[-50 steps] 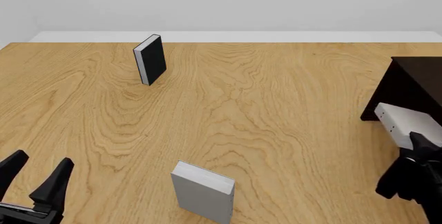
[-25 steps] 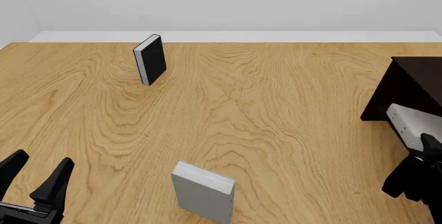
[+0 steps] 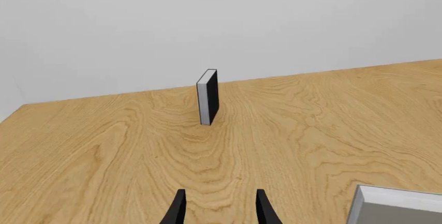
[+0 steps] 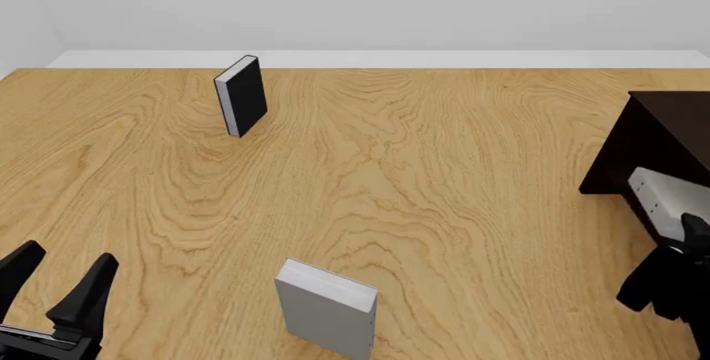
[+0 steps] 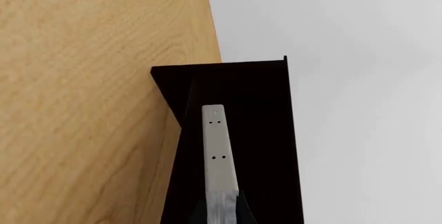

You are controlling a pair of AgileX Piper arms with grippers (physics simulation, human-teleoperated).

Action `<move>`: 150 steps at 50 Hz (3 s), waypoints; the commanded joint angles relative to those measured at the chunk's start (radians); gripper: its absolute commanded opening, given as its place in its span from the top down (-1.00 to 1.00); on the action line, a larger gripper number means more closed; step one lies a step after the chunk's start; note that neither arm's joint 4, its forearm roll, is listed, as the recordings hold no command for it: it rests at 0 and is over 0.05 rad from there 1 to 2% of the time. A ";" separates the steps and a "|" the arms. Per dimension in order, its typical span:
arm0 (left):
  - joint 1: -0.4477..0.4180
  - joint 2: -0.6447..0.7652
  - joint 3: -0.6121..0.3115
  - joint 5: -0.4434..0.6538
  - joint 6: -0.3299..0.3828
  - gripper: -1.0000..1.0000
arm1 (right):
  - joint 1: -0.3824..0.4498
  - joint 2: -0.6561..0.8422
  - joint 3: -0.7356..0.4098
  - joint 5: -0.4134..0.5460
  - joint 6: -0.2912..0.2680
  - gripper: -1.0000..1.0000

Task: Pick up the book on the right and place it on the cabinet shelf.

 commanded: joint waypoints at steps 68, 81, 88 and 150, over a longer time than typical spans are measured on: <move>0.003 -0.012 0.000 0.012 0.002 -1.00 | 0.025 0.151 -0.095 0.017 0.076 -1.00; 0.004 -0.020 0.000 0.017 0.000 -1.00 | 0.029 0.154 -0.089 0.024 0.077 -1.00; 0.003 -0.022 0.000 0.020 -0.001 -1.00 | 0.039 0.129 -0.094 0.055 0.088 -1.00; 0.006 -0.028 0.000 0.032 -0.003 -1.00 | 0.144 0.177 -0.145 0.067 0.143 -1.00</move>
